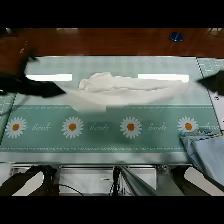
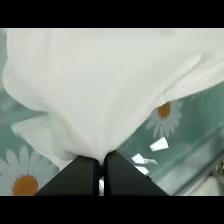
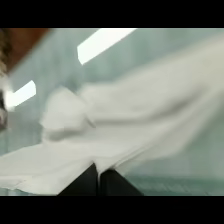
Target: Fold the shirts.
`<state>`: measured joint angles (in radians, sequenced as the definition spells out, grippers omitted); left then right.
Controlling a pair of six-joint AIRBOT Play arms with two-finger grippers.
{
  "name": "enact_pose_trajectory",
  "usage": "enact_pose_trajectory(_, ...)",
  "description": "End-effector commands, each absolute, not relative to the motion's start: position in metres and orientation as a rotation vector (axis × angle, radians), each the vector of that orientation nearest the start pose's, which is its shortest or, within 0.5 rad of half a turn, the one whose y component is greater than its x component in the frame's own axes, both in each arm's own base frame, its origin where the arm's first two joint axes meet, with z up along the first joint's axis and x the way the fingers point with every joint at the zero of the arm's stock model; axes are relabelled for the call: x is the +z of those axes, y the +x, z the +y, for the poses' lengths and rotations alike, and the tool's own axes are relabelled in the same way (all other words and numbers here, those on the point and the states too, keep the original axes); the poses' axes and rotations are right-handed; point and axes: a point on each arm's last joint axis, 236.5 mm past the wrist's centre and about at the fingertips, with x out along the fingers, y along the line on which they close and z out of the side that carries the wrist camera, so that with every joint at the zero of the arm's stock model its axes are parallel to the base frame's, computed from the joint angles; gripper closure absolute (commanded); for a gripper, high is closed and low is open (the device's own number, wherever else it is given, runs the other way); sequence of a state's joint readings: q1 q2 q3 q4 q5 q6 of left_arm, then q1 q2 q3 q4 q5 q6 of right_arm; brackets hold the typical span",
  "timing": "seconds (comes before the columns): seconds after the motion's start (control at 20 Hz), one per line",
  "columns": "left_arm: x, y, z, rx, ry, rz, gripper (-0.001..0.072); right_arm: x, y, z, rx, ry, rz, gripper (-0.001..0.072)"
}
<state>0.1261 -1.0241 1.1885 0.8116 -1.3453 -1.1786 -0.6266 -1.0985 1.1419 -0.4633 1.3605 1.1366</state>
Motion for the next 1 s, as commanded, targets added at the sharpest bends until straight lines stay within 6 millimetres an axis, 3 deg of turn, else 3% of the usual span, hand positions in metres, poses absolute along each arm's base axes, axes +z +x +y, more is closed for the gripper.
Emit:
enact_pose_trajectory(0.0,0.372,0.297,-0.111,-0.590,-0.108,0.389,0.0687,0.408,0.342,0.029,0.615,0.636,0.143,0.0687)
enact_pose_trajectory(0.1,0.478,0.238,-0.114,-0.538,0.001,0.057,0.0687,0.490,0.298,0.050,0.593,0.508,-0.047,0.0688)
enact_pose_trajectory(0.15,0.516,0.206,-0.114,-0.503,0.035,-0.070,0.0686,0.520,0.276,0.062,0.577,0.455,-0.113,0.0688)
enact_pose_trajectory(0.2,0.547,0.173,-0.112,-0.456,0.049,-0.170,0.0687,0.544,0.251,0.075,0.549,0.394,-0.162,0.0688)
enact_pose_trajectory(0.3,0.576,0.117,-0.105,-0.359,0.080,-0.274,0.0687,0.566,0.213,0.090,0.430,0.264,-0.186,0.0688)
enact_pose_trajectory(0.45,0.565,0.065,-0.105,-0.296,0.110,-0.238,0.0687,0.568,0.162,0.086,0.161,0.058,-0.169,0.0688)
enact_pose_trajectory(0.6,0.522,0.049,-0.104,-0.280,0.069,-0.056,0.0687,0.547,0.123,0.065,-0.046,-0.027,-0.092,0.0689)
enact_pose_trajectory(0.7,0.494,0.052,-0.102,-0.274,0.042,0.070,0.0687,0.513,0.117,0.053,-0.067,-0.024,0.049,0.0688)
enact_pose_trajectory(0.8,0.464,0.063,-0.096,-0.270,0.040,0.216,0.0687,0.462,0.119,0.026,-0.104,-0.009,0.285,0.0689)
enact_pose_trajectory(0.95,0.416,0.102,-0.102,-0.355,-0.025,0.427,0.0687,0.407,0.151,0.007,-0.051,0.013,0.511,0.0689)
